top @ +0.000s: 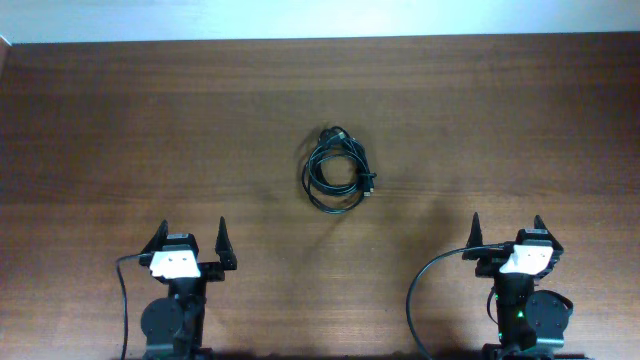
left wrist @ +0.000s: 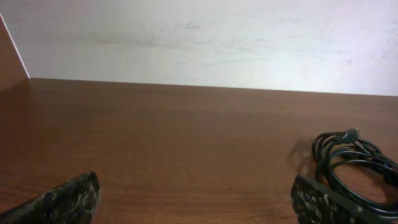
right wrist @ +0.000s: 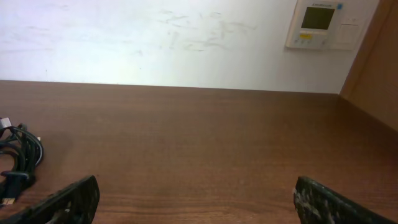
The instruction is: Untangle cables
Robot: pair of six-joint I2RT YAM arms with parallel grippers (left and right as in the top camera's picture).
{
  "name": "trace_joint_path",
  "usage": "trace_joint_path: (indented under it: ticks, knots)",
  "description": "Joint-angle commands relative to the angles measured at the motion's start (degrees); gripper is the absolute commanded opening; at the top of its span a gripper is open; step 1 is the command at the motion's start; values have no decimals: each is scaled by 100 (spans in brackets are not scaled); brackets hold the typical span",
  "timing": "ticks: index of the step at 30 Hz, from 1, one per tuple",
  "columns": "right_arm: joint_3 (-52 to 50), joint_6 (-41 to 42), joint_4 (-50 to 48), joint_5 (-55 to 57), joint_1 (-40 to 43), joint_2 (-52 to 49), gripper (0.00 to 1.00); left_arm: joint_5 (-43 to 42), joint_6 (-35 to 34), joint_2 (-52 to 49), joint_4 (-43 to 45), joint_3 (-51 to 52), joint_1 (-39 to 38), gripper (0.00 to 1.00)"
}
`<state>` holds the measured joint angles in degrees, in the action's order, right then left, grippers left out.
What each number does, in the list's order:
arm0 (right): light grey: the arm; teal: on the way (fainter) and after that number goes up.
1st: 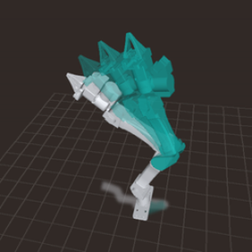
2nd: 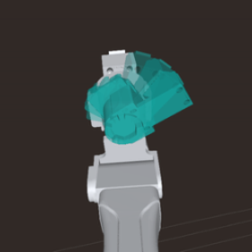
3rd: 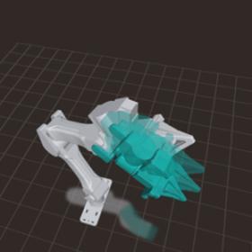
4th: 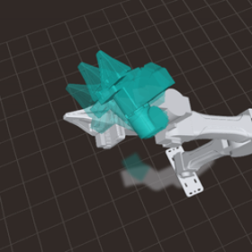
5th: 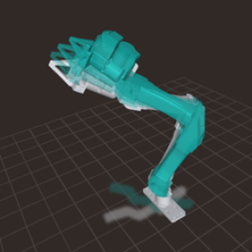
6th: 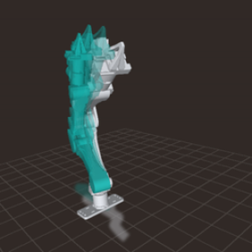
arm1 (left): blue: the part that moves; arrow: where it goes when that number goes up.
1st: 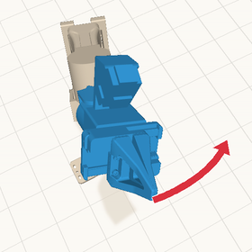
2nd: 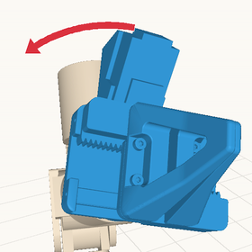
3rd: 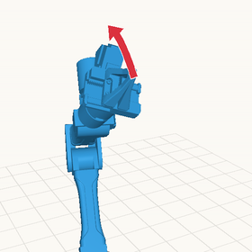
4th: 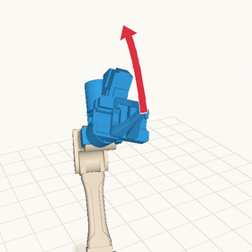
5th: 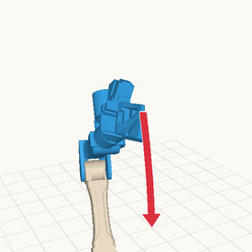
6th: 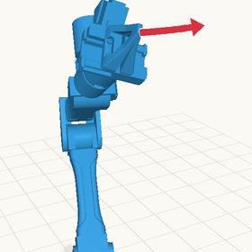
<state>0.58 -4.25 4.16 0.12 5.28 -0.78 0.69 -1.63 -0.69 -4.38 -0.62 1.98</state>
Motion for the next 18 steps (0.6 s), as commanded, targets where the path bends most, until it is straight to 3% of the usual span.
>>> trace_joint_path:
  ticks: [1, 12, 18]
  knots:
    - [-26, 68, 42, 50, 37, 57, 99, 61, -94, 17, -42, 9, 33, 99]
    - [-26, 66, 42, 55, 37, 57, 99, 57, -50, 17, -37, 9, 33, 99]
    - [-26, 66, 44, 35, 37, 57, 99, 564, 9, 17, 474, 9, 33, 99]
